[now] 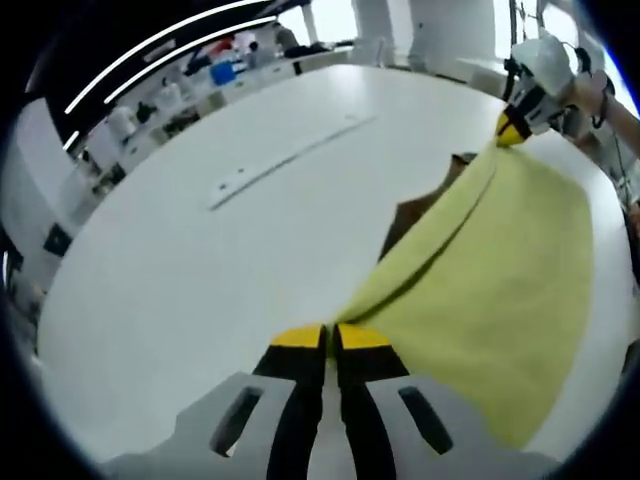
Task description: Fold the garment on the visible template until the final outline fits inside the template.
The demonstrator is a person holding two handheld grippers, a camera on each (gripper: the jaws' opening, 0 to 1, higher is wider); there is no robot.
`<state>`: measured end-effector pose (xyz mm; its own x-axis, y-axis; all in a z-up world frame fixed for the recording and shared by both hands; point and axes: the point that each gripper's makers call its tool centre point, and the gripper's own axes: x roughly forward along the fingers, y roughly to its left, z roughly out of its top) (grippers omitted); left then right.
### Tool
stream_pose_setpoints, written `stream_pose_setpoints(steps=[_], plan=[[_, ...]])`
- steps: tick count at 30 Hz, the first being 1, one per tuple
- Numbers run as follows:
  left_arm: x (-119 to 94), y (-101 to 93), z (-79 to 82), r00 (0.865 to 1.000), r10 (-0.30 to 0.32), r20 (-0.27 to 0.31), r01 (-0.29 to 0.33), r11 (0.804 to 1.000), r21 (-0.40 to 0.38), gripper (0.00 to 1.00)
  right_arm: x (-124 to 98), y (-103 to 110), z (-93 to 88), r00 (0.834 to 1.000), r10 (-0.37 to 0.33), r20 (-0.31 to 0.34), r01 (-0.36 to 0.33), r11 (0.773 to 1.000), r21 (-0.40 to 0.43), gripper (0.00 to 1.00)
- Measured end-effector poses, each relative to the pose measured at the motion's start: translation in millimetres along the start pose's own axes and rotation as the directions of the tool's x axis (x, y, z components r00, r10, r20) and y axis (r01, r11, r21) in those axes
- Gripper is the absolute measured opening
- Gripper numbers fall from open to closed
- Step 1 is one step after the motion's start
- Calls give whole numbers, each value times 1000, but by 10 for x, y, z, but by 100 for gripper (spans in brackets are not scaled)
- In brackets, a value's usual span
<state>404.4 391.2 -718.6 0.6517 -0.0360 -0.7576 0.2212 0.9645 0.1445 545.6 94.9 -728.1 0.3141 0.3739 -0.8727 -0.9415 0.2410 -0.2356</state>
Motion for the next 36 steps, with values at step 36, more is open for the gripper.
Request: stream_pose_setpoints(steps=[36], plan=[[-29, 337, 78, 992, 116, 58, -112, 991, -68, 18, -101, -259, 112, 990, -112, 83, 96, 981, 170, 18]])
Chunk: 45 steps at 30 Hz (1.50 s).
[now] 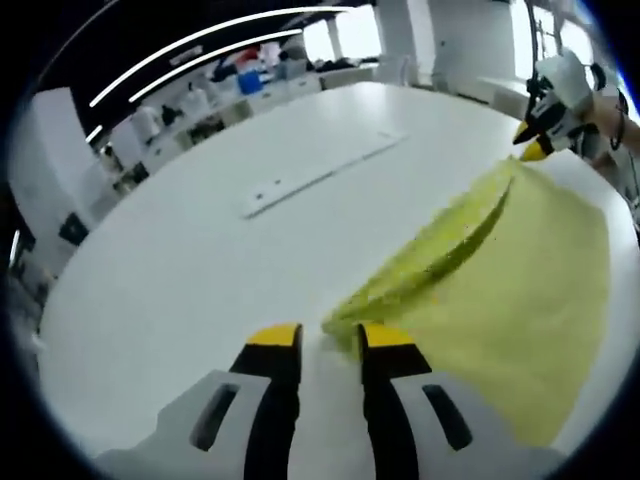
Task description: Fold the garment on the visible template until the final outline fits inside the template.
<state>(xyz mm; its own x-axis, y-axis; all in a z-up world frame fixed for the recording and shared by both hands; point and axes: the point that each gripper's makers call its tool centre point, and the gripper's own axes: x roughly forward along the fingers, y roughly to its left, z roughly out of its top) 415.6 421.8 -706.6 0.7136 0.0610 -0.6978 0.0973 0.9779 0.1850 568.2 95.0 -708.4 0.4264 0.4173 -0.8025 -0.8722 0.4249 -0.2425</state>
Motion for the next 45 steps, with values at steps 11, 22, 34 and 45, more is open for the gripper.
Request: stream_pose_setpoints(steps=[11, 22, 34, 45], plan=[[-130, -55, -10, 1000, -29, 2, 29, 999, -36, 20, -75, 70, -33, 999, 36, -4, -36, 997, 61, 20], [-362, -129, -19, 998, -63, 8, 63, 995, -81, 28, -300, 283, -48, 996, 84, -12, -81, 986, 144, 35], [-698, -340, -233, 991, -136, 17, 137, 983, -118, 40, -632, 579, -148, 989, 148, -11, -145, 980, 137, 46], [-947, -596, -477, 980, -201, -10, 200, 977, -78, 45, -899, 787, -346, 986, 163, -34, -160, 985, 68, 45]])
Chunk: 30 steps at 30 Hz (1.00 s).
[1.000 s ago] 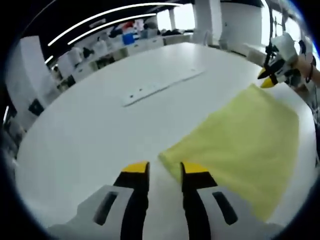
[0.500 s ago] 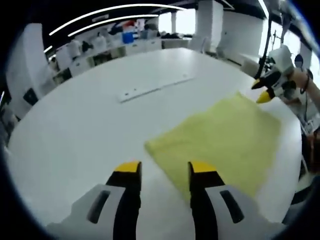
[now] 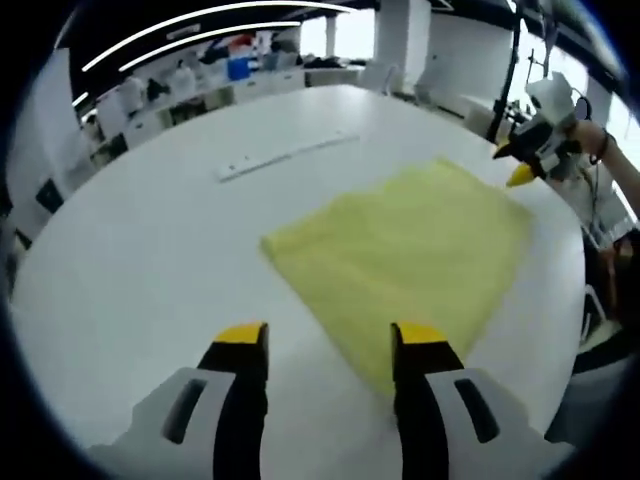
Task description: Fold the garment on the visible template until the final outline fits inside the template.
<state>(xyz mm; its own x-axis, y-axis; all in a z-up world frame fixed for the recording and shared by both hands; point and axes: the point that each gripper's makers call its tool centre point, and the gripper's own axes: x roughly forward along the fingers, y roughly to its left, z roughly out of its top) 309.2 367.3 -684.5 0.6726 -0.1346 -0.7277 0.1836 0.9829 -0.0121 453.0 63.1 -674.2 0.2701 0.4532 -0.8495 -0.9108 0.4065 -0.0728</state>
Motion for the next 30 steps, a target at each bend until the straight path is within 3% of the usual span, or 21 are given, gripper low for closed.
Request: stream_pose_setpoints(steps=[4, 8, 17, 22, 30], plan=[[-92, -64, -22, 1000, -10, 16, 10, 1000, -2, 47, -78, 78, -88, 1000, 4, -8, -4, 1000, -9, 45], [-154, -142, -110, 1000, -27, 8, 27, 1000, 4, 46, -138, 247, -246, 998, 62, -16, -61, 998, 31, 45], [-204, -316, -427, 997, -79, -20, 79, 997, 4, 41, -174, 464, -597, 993, 114, -33, -111, 990, 86, 43], [-194, -420, -523, 995, -100, -13, 100, 995, -32, 39, -158, 479, -665, 992, 124, 7, -124, 981, 151, 37], [-174, -455, -529, 995, -101, 10, 101, 991, -83, 34, -108, 498, -720, 988, 145, 60, -155, 963, 220, 30]])
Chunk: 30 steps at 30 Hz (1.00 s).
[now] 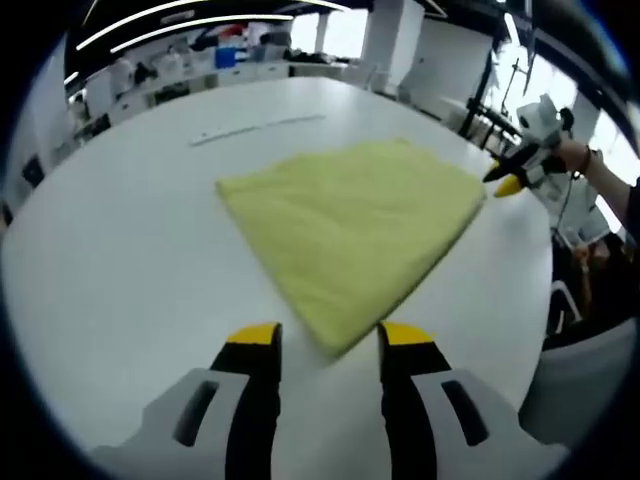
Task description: Fold the garment on the visible template until the final outline fits inside the template.
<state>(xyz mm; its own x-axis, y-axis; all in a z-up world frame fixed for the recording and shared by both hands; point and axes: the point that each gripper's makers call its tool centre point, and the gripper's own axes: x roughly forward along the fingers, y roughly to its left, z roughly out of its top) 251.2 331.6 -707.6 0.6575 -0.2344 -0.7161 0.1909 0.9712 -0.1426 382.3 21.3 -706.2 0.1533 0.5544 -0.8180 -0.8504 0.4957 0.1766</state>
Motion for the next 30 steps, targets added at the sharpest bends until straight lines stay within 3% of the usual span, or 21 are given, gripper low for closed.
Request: stream_pose_setpoints(steps=[11, 16, 30], plan=[[29, 53, -87, 1000, 28, -3, -29, 999, -36, 25, 75, -10, -85, 1000, 7, 30, -8, 999, 43, 14], [40, 48, -124, 1000, 26, -15, -26, 1000, -12, 19, 72, -16, -64, 998, 0, 59, -4, 997, 74, 9], [86, -15, -128, 1000, -15, -4, 15, 999, -35, 4, 77, -31, -41, 996, 8, 85, -14, 997, 71, 0]])
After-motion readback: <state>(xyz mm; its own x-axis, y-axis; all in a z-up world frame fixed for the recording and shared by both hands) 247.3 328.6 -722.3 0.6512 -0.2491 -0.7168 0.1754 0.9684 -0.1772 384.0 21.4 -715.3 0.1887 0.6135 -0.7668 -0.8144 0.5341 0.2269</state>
